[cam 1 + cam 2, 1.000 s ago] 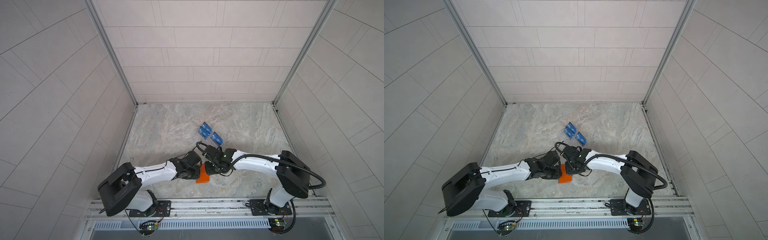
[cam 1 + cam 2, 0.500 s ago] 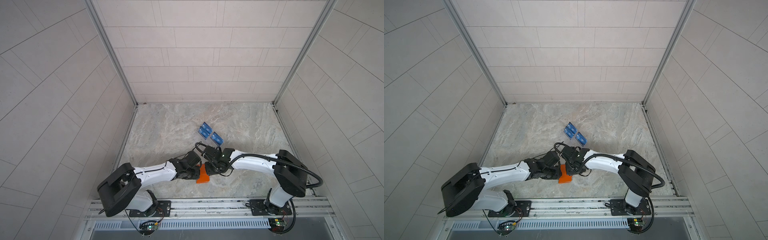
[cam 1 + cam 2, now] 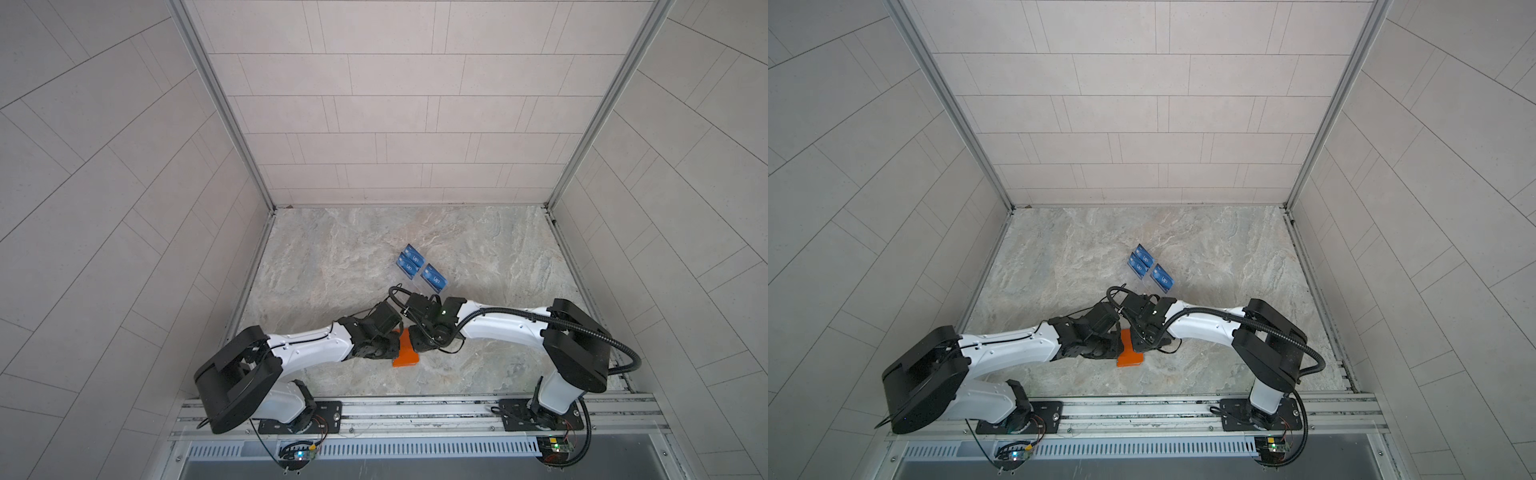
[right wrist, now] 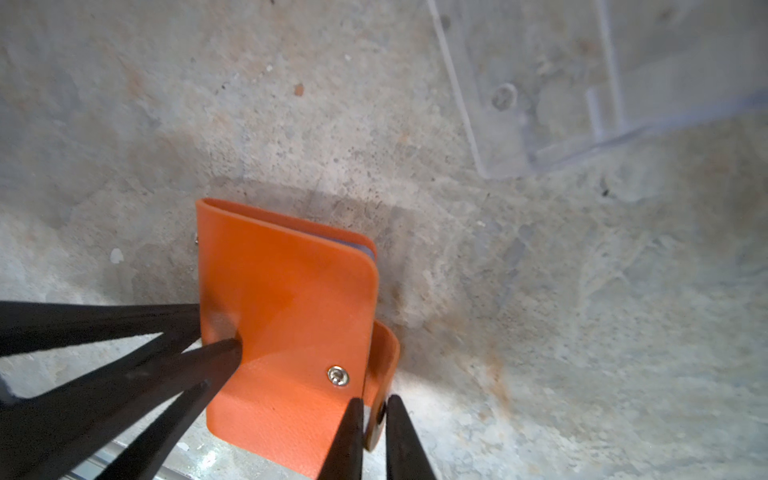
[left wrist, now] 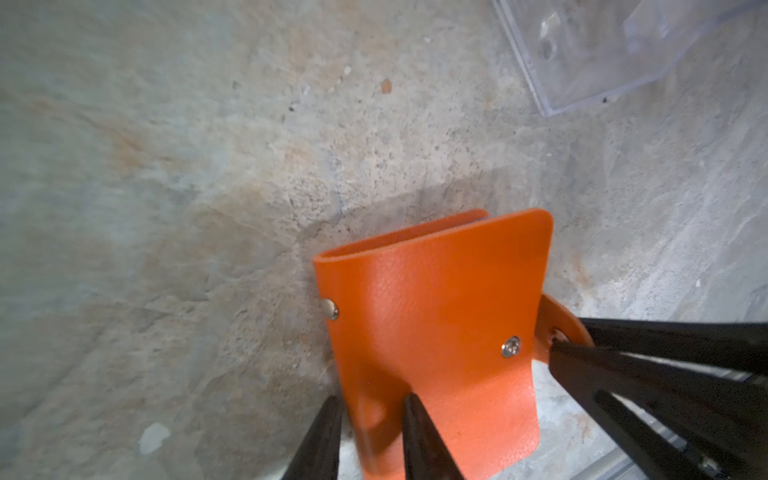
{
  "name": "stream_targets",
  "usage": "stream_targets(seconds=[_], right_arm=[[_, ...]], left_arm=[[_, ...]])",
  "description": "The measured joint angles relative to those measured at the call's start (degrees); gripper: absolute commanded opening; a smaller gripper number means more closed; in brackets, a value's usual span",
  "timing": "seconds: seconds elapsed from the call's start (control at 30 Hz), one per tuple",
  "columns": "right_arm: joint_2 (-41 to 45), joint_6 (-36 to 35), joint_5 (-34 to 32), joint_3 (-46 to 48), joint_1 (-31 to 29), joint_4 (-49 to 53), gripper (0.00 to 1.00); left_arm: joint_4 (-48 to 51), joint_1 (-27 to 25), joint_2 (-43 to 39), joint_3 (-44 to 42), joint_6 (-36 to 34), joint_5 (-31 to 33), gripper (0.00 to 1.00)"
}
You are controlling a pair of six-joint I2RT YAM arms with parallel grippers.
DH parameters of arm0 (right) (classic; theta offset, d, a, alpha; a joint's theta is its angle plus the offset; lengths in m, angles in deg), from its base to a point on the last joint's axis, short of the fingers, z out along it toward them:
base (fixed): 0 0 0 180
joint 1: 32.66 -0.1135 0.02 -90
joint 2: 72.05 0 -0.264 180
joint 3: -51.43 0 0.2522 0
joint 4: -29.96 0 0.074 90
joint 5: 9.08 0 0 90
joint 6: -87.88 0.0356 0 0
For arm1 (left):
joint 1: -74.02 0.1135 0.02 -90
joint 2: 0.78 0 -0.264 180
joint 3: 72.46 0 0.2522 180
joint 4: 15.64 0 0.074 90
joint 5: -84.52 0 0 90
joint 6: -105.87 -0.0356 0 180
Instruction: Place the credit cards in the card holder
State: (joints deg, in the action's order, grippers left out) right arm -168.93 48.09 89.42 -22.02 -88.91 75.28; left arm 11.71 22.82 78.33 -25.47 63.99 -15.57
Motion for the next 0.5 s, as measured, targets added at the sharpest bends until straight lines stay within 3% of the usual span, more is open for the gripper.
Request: stream_targets(seconds=[0.23, 0.5], right_arm=[[0.0, -0.31, 0.04, 0.0, 0.04, 0.26, 0.06], [0.37, -0.28, 1.29, 0.31, 0.68, -0.28, 0.07]], left_arm=[[0.04, 0.0, 0.0, 0.0, 0.0, 0.0, 0.31], [0.07, 0.0, 0.0, 0.0, -0.02, 0.0, 0.31]])
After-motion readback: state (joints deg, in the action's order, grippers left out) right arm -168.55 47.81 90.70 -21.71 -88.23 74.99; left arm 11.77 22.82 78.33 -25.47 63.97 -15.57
